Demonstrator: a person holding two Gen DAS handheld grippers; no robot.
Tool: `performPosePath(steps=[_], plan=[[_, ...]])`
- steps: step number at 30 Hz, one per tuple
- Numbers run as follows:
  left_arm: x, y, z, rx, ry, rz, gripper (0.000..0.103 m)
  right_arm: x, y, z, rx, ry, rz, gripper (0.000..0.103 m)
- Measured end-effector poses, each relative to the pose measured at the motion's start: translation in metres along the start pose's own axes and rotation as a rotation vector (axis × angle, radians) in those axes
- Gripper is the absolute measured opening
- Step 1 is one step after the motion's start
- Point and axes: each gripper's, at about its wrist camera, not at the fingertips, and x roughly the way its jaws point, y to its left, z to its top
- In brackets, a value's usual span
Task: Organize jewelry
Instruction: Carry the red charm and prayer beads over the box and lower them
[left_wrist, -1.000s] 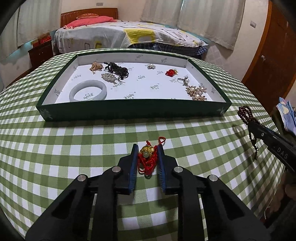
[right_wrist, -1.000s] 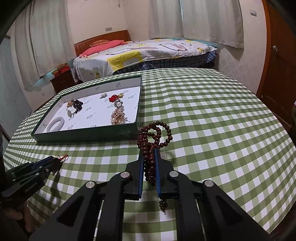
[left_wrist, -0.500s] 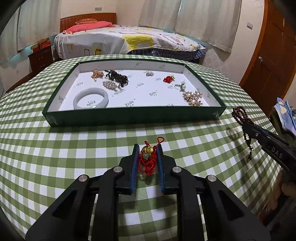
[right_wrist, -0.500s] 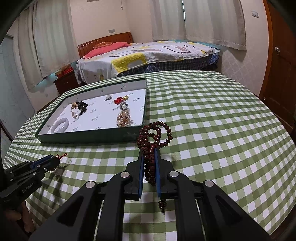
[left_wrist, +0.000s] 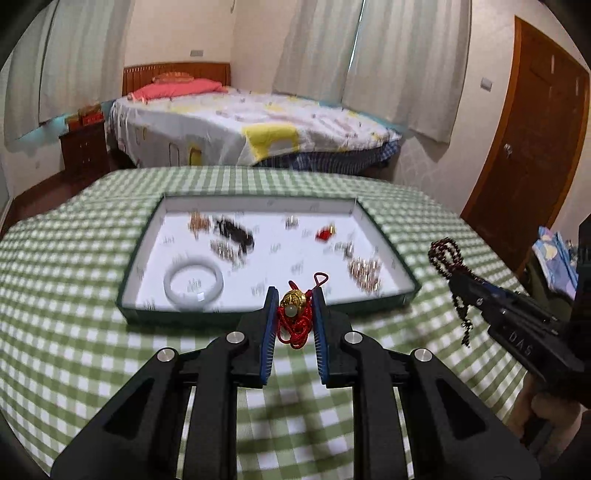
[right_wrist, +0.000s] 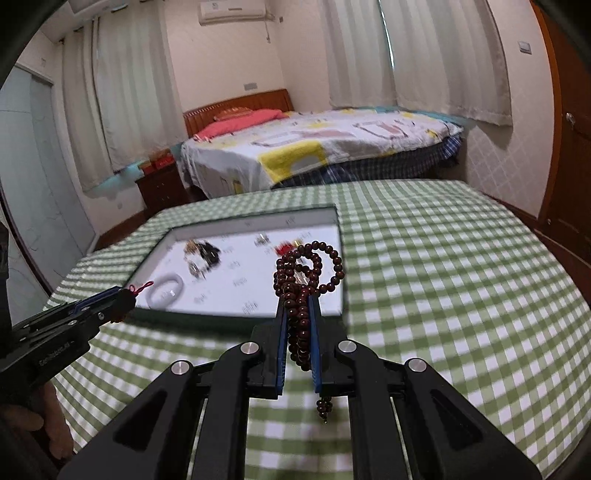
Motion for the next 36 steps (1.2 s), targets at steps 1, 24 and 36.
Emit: performPosePath(steps=[1, 24, 36], plan=[[-0.001, 0.001, 0.005, 0.001, -0.015, -0.001, 0.018, 0.001, 0.002, 0.004, -0.001, -0.006, 0.007, 0.011], [0.055, 0.024, 0.069, -0.025, -0.092, 0.05, 0.018, 0.061, 0.06, 0.062, -0.072, -0.1, 0.076, 0.011], [0.107, 0.04, 0.045, -0.033, 0.02, 0.083, 0.018, 0.113, 0.054, 0.038, -0.067, 0.06, 0.031, 0.011]])
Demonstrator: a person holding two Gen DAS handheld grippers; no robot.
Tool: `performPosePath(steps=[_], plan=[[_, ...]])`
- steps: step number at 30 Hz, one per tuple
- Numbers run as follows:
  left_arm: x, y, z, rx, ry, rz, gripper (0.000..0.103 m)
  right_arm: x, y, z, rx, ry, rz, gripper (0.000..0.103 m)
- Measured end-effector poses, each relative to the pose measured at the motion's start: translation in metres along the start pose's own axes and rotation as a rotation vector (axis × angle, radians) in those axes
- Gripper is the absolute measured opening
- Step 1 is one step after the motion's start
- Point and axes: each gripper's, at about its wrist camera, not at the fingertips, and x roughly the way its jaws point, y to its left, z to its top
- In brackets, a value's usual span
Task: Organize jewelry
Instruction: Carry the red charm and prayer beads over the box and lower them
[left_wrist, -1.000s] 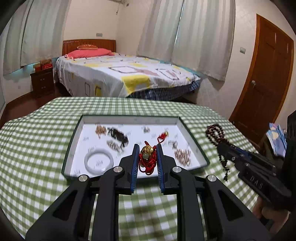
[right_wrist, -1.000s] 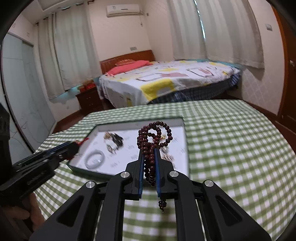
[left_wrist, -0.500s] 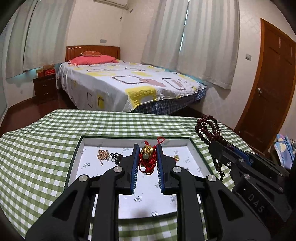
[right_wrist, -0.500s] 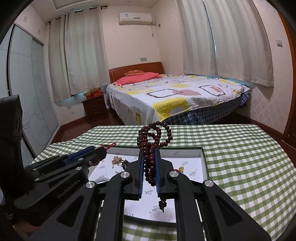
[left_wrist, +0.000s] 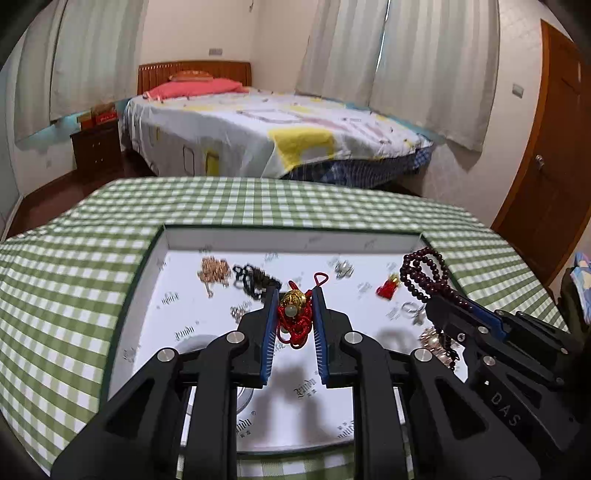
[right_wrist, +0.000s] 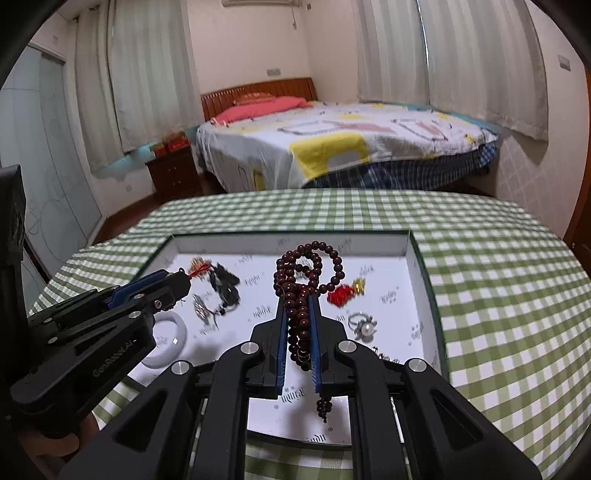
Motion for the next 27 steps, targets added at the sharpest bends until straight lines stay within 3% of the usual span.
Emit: performPosePath(steps=[12, 27], plan=[[0.034, 0.0, -0.013, 0.018, 0.07, 0.006, 0.018, 0.031, -0.009, -0.011, 0.003, 0.085, -0.022, 0.011], [0.047, 0.001, -0.019, 0.002, 0.161, -0.01, 0.019, 0.042, -0.01, -0.016, 0.009, 0.15, -0.006, 0.011]])
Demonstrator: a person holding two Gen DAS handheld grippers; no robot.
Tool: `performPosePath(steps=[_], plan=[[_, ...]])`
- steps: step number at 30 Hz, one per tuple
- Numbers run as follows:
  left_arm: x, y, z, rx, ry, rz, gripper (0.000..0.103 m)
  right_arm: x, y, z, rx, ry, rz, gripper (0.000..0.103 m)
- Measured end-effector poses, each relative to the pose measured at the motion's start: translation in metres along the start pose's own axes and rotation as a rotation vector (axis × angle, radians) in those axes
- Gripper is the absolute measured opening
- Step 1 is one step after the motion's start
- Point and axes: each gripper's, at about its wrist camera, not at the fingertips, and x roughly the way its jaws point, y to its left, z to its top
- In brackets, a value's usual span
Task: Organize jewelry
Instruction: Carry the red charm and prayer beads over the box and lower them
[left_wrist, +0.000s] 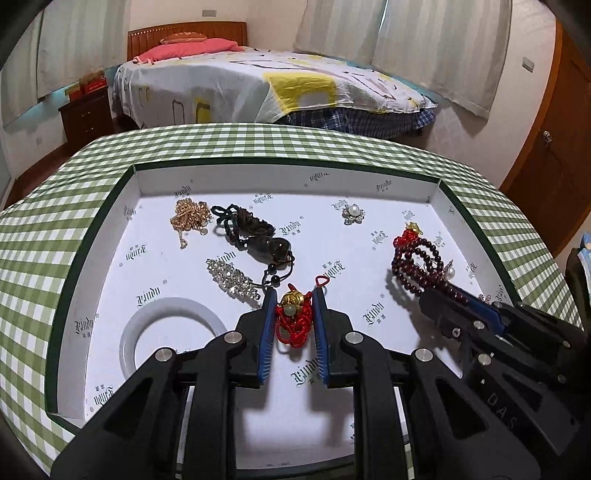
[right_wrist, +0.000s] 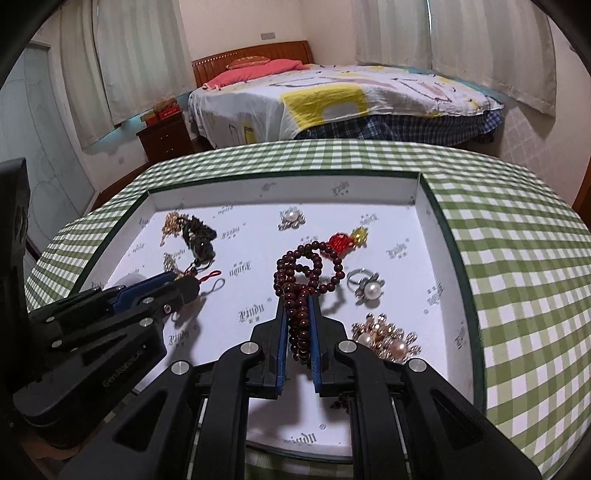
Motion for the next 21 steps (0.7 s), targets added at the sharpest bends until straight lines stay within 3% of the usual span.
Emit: performPosePath(steps=[6, 9, 12, 14, 18, 20, 21], plan=[[0.0018, 0.0029, -0.0011, -0.012, 0.012, 0.004, 0.02, 0.0028, 0.0011, -0.0019, -0.002, 0.017, 0.005, 0.011], [0.0017, 0.0032, -0.001, -0.014, 0.015, 0.004, 0.03, 0.0028, 0.002, -0.0018, -0.003, 0.02, 0.007, 0.012], [0.0018, 0.002, -0.0009, -0.011, 0.016, 0.006, 0.032, 0.0032, 0.0018, -0.0027, 0.001, 0.025, 0.01, 0.013], [0.0015, 0.0018, -0.001, -0.011, 0.015, 0.01, 0.045, 0.0043, 0.0012, -0.0021, 0.005, 0.031, 0.012, 0.013], [-0.0009, 0.0046, -0.0025, -0.018, 0.009, 0.009, 0.047, 0.0045, 0.0005, -0.0024, 0.005, 0.033, 0.011, 0.013], [-0.0012, 0.0059, -0.0034, -0.022, 0.013, 0.004, 0.049, 0.0044, 0.0001, -0.0029, 0.008, 0.034, 0.013, 0.019], [-0.0023, 0.0061, -0.0039, -0.022, 0.012, 0.004, 0.049, 0.0039, 0.0004, -0.0034, 0.008, 0.032, 0.011, 0.035]])
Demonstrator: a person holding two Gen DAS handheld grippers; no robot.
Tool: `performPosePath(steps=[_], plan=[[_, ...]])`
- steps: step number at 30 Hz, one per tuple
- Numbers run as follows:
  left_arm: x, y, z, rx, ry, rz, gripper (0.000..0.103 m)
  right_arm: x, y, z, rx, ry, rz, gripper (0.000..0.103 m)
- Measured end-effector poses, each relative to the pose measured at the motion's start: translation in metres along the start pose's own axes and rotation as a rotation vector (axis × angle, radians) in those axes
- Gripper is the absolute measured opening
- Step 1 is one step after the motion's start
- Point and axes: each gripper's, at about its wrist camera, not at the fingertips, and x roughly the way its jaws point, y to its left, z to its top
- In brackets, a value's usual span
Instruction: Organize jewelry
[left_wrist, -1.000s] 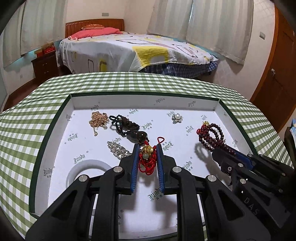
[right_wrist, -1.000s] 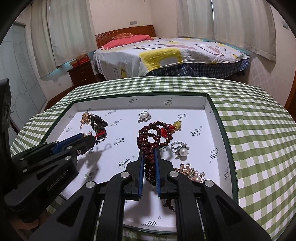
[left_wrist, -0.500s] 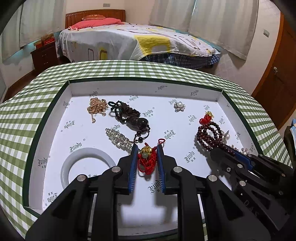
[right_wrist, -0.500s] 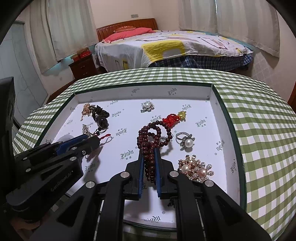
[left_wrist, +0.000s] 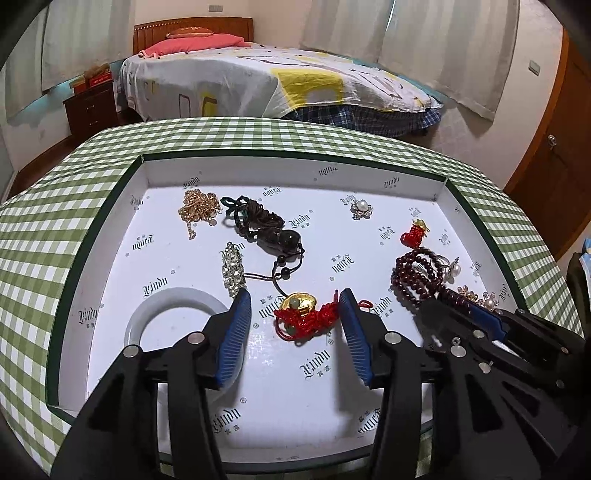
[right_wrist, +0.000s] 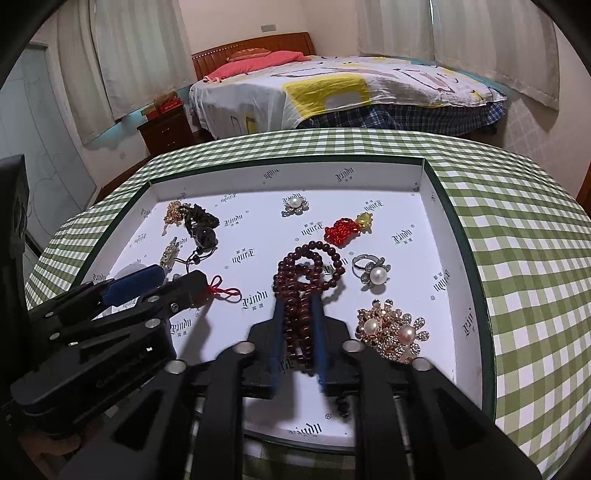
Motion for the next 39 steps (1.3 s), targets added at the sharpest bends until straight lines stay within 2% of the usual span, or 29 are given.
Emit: performPosePath(steps=[1, 11, 16, 25, 31, 39], plan=[[-0.001, 0.0, -0.001, 0.0, -0.004, 0.004, 0.05, -0.001, -0.001, -0.001, 0.002, -0.003, -0.006, 0.038], [-0.006, -0.001, -0.003, 0.001, -0.012, 0.001, 0.056, -0.01, -0.005, 0.0, 0.016, -0.037, -0.013, 0.039], [-0.015, 0.0, -0.002, -0.009, -0.027, 0.012, 0.067, -0.017, -0.007, -0.001, 0.018, -0.061, -0.027, 0.04], [-0.028, 0.007, -0.001, -0.029, -0.051, 0.072, 0.083, -0.032, -0.009, -0.002, 0.016, -0.107, -0.079, 0.07], [-0.051, 0.006, -0.006, -0.005, -0.084, 0.124, 0.089, -0.046, -0.009, -0.007, 0.014, -0.121, -0.099, 0.074], [-0.084, 0.005, -0.021, -0.003, -0.106, 0.158, 0.09, -0.07, -0.008, -0.024, 0.017, -0.121, -0.126, 0.074]])
